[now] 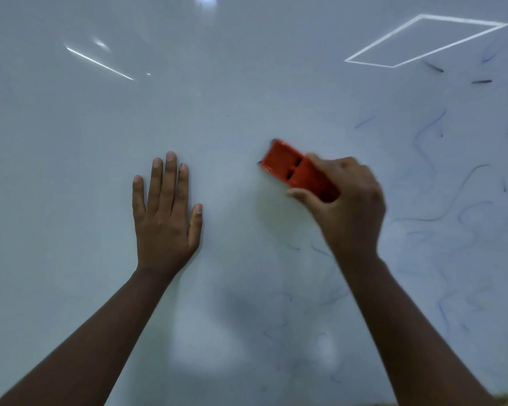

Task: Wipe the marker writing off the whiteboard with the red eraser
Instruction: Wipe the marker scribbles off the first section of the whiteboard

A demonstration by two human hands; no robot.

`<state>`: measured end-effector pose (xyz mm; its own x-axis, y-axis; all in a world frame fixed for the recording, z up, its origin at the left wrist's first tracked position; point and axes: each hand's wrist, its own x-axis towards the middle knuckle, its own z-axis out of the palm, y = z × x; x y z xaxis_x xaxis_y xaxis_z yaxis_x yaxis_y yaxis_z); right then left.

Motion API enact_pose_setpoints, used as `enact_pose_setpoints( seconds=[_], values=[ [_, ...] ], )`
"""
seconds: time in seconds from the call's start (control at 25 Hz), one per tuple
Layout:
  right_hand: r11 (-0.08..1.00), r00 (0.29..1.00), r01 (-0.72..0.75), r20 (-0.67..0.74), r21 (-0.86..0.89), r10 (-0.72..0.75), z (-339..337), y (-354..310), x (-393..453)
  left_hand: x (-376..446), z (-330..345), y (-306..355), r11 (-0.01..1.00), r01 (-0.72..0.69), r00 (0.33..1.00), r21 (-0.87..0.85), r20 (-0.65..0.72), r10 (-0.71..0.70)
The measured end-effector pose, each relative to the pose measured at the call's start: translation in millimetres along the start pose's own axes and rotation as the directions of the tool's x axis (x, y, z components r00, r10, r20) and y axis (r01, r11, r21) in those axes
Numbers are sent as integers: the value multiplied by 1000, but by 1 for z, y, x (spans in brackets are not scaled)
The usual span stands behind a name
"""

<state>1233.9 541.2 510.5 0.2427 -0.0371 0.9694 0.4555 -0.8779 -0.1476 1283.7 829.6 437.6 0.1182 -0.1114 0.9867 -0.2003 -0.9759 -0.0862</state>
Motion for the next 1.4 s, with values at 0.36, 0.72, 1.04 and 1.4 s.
enact_pose_setpoints(
  seconds=[0.36, 0.72, 1.04, 1.4],
  values=[
    [925, 946, -294, -63, 243, 317, 4, 11, -34, -16, 1, 4, 1000, 19, 1000, -8, 18, -19],
    [999, 987, -20, 161, 29, 15, 37, -36, -115, -34, 4, 3, 1000, 12, 999, -6, 43, -12],
    [885, 900, -429, 3, 181, 436, 1, 20, -116, -66, 7, 8, 1000, 24, 999, -21, 40, -23],
    [975, 961, -220, 173, -2, 217, 43, -23, -189, -87, 11, 12, 999, 35, 998, 1, 54, -35]
  ],
)
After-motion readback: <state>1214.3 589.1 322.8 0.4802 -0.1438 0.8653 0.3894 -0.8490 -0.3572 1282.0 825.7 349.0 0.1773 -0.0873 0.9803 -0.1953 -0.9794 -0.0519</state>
